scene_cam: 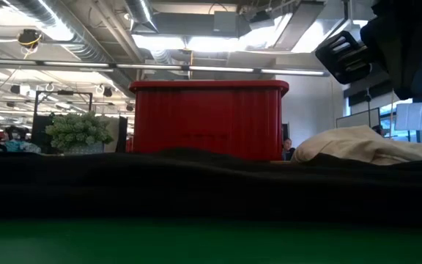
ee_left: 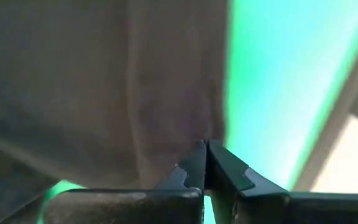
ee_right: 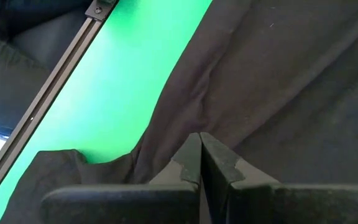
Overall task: Fold laundry
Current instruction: Fold the black shirt
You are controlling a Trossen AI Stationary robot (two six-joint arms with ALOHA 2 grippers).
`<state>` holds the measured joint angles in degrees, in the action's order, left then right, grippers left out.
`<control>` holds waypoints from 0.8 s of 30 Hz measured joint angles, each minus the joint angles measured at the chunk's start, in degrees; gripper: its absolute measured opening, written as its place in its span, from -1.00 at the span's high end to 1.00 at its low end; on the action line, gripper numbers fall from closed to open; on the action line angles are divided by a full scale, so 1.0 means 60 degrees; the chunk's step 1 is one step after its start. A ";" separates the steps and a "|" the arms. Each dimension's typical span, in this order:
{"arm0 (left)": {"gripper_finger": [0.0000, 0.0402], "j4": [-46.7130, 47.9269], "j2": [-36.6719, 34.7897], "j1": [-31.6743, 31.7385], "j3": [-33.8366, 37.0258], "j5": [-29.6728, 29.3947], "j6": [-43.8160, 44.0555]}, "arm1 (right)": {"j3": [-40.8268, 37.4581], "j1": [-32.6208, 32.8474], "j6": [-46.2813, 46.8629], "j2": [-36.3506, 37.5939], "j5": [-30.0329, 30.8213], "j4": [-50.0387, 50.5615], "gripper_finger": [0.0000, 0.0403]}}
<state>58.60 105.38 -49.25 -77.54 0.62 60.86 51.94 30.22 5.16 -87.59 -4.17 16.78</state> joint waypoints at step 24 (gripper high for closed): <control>1.00 -0.4441 0.1402 -0.0883 -0.1343 0.2133 0.0970 | 0.0000 0.0000 -0.0147 0.0000 0.0127 0.0017 0.97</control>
<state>31.95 113.80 -54.56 -85.60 13.42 66.68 51.94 30.22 4.28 -87.59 -3.41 16.88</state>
